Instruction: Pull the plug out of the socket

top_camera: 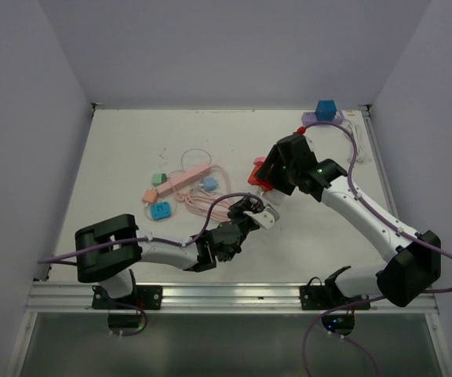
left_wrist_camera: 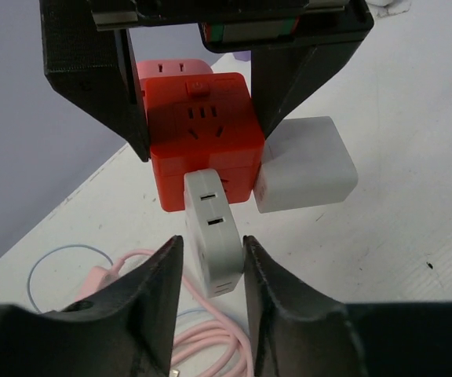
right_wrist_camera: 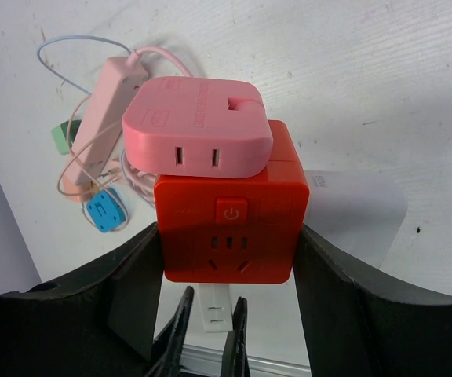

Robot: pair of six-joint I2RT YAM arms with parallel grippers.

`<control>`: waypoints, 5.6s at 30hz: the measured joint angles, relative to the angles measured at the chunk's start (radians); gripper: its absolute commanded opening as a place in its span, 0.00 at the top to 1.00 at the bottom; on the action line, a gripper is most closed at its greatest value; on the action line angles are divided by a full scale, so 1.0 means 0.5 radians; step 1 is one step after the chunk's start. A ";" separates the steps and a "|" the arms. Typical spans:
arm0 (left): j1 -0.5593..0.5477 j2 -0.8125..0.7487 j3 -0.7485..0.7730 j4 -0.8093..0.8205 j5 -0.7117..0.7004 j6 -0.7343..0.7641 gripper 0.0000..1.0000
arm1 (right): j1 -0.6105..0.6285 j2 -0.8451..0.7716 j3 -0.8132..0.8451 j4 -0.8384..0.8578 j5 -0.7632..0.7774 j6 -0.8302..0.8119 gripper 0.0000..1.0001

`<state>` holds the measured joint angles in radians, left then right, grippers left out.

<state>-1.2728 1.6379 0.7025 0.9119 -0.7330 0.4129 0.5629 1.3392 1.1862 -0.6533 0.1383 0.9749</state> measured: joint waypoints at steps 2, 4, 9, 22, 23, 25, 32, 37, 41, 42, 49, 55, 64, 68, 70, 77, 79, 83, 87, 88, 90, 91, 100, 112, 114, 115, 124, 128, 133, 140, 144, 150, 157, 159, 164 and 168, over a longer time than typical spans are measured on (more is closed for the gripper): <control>-0.010 0.000 0.000 -0.004 0.013 0.002 0.75 | 0.000 0.000 0.000 0.000 0.002 0.002 1.00; -0.026 0.000 0.000 -0.008 0.005 0.018 0.83 | 0.000 0.000 0.000 -0.009 0.008 0.004 1.00; -0.057 -0.003 -0.001 -0.032 -0.015 0.014 1.00 | 0.000 0.000 0.000 -0.069 0.034 0.034 1.00; -0.163 -0.122 -0.072 -0.228 -0.079 -0.309 1.00 | 0.028 0.050 0.001 -0.222 0.039 0.177 1.00; -0.169 -0.139 -0.080 -0.258 -0.083 -0.351 1.00 | 0.027 0.061 0.001 -0.230 0.037 0.188 1.00; -0.200 -0.180 -0.108 -0.332 -0.091 -0.443 1.00 | 0.002 0.086 0.001 -0.203 0.105 0.217 1.00; -0.350 -0.278 -0.159 -0.623 -0.061 -0.714 1.00 | -0.220 0.145 0.008 0.002 0.416 0.267 1.00; -0.348 -0.350 -0.159 -0.781 -0.120 -0.916 1.00 | -0.244 0.198 0.016 0.060 0.414 0.238 1.00; -0.274 -0.404 -0.165 -0.939 -0.105 -1.115 1.00 | -0.267 0.198 0.004 0.141 0.344 0.125 1.00; -0.227 -0.426 -0.179 -0.970 -0.079 -1.170 1.00 | -0.272 0.197 -0.006 0.171 0.311 0.084 1.00; 0.257 -0.645 -0.378 -1.070 0.216 -1.541 0.95 | -0.283 0.088 -0.179 0.328 0.032 -0.293 1.00; 0.652 -0.678 -0.517 -1.033 0.558 -1.763 0.91 | -0.283 -0.147 -0.452 0.457 -0.293 -0.653 1.00; 1.208 -0.449 -0.440 -0.846 1.060 -1.941 0.79 | -0.282 -0.259 -0.536 0.504 -0.715 -1.038 1.00; 1.345 -0.294 -0.339 -0.795 1.221 -1.958 0.64 | -0.272 -0.283 -0.536 0.500 -0.834 -1.156 1.00; 1.399 -0.244 -0.317 -0.806 1.268 -1.958 0.47 | -0.262 -0.284 -0.536 0.495 -0.874 -1.214 1.00; 1.459 -0.340 -0.310 -0.877 1.385 -1.948 0.14 | -0.233 -0.283 -0.529 0.436 -0.970 -1.303 1.00; 1.458 -0.442 -0.310 -0.893 1.415 -1.938 0.08 | -0.223 -0.283 -0.525 0.422 -0.986 -1.312 1.00; 1.456 -0.655 -0.320 -0.906 1.500 -1.902 0.00 | -0.199 -0.258 -0.467 0.380 -0.996 -1.344 1.00; 1.395 -0.819 -0.355 -0.935 1.565 -1.817 0.00 | -0.170 -0.214 -0.393 0.377 -0.996 -1.382 1.00; 1.347 -0.850 -0.356 -0.961 1.565 -1.784 0.00 | -0.163 -0.203 -0.378 0.374 -0.996 -1.393 1.00; 1.217 -0.888 -0.354 -0.991 1.553 -1.707 0.00 | -0.150 -0.186 -0.360 0.370 -0.996 -1.409 1.00; 1.146 -0.900 -0.352 -1.014 1.548 -1.670 0.01 | -0.141 -0.176 -0.349 0.359 -0.996 -1.418 1.00; 0.983 -0.857 -0.257 -1.140 1.444 -1.488 0.01 | -0.022 -0.088 -0.274 0.278 -0.987 -1.492 1.00; 0.990 -0.744 -0.140 -1.186 1.196 -1.413 0.04 | 0.053 -0.034 -0.267 0.260 -0.887 -1.547 1.00; 1.011 -0.744 -0.140 -1.187 1.187 -1.413 0.05 | 0.066 -0.034 -0.262 0.260 -0.888 -1.550 1.00; 1.025 -0.743 -0.140 -1.186 1.186 -1.413 0.05 | 0.073 -0.034 -0.257 0.260 -0.887 -1.550 1.00; 1.098 -0.671 -0.084 -1.185 1.182 -1.410 0.05 | 0.146 -0.030 -0.233 0.250 -0.887 -1.572 1.00; 1.118 -0.649 -0.070 -1.186 1.183 -1.408 0.05 | 0.169 -0.005 -0.209 0.233 -0.887 -1.587 1.00; 1.168 -0.649 -0.062 -1.189 1.195 -1.421 0.04 | 0.184 0.005 -0.207 0.223 -0.886 -1.597 1.00; 1.245 -0.752 -0.051 -1.335 1.205 -1.720 0.00 | 0.199 0.005 -0.207 0.237 -0.887 -1.614 1.00; 1.287 -0.912 -0.050 -1.464 1.207 -2.043 0.00 | 0.208 0.005 -0.208 0.281 -0.889 -1.614 1.00; 1.291 -1.017 -0.047 -1.493 1.282 -2.380 0.00 | 0.208 0.005 -0.232 0.397 -0.946 -1.595 1.00; 1.290 -0.940 -0.038 -1.465 1.432 -2.542 0.00 | 0.208 -0.001 -0.279 0.532 -1.017 -1.559 1.00; 1.289 -0.911 -0.037 -1.456 1.454 -2.562 0.00 | 0.208 -0.004 -0.294 0.556 -1.046 -1.546 1.00; 1.276 -0.828 -0.015 -1.399 1.482 -2.590 0.00 | 0.210 -0.007 -0.301 0.594 -1.068 -1.524 1.00; 1.252 -0.767 0.013 -1.362 1.489 -2.615 0.03 | 0.218 -0.008 -0.302 0.635 -1.091 -1.509 1.00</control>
<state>-0.6468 1.2545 0.7090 0.2310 0.0116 -0.8944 0.6720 1.3354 1.0351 -0.3359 -0.4072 0.2203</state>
